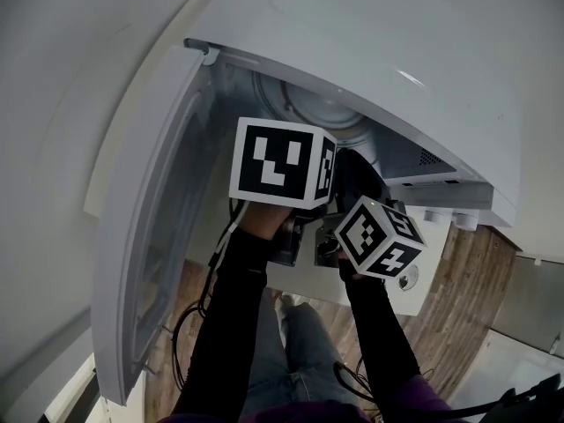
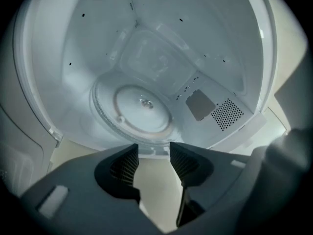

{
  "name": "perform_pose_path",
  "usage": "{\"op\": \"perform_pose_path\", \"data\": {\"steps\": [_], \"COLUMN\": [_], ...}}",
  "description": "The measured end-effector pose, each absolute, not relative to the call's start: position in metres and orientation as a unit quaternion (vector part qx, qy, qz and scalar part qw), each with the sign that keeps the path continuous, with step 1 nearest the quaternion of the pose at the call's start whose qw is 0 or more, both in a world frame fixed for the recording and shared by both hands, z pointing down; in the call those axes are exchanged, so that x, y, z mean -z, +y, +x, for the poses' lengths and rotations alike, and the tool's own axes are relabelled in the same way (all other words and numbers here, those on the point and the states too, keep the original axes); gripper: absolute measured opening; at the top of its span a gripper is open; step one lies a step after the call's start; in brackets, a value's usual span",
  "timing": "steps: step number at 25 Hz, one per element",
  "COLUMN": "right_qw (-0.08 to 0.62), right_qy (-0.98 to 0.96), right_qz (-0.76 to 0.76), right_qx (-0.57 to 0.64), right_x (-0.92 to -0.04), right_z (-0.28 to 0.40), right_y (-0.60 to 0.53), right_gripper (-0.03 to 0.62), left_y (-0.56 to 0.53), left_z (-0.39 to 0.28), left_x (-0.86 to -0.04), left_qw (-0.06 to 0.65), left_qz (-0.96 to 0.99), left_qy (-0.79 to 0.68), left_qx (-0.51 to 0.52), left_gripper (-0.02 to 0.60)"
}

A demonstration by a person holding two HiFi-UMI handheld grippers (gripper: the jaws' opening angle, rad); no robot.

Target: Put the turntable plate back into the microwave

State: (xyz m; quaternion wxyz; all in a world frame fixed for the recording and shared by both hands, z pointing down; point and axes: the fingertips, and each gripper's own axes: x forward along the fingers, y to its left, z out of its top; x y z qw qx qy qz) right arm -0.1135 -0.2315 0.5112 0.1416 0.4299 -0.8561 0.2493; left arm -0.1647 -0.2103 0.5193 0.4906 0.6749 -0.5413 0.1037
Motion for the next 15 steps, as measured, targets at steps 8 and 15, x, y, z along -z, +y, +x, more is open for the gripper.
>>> {"op": "perform_pose_path", "data": {"steps": [8,15], "right_qw": [0.129,0.134], "right_qy": [-0.853,-0.852], "right_qz": [0.45,0.455], "right_qx": [-0.23,-0.224], "right_x": [-0.499,-0.499], "right_z": [-0.103,-0.099], "right_y": [-0.241,-0.243], "right_gripper": [0.066,0.066], "left_y": [-0.207,-0.207], "left_z": [-0.143,-0.143], "left_x": [-0.516,-0.498], "left_qw": [0.488,0.454], "left_qz": [0.706,0.724], "left_qy": [-0.507,-0.518], "left_qx": [-0.081,-0.044], "left_gripper": [0.192,0.133]}}
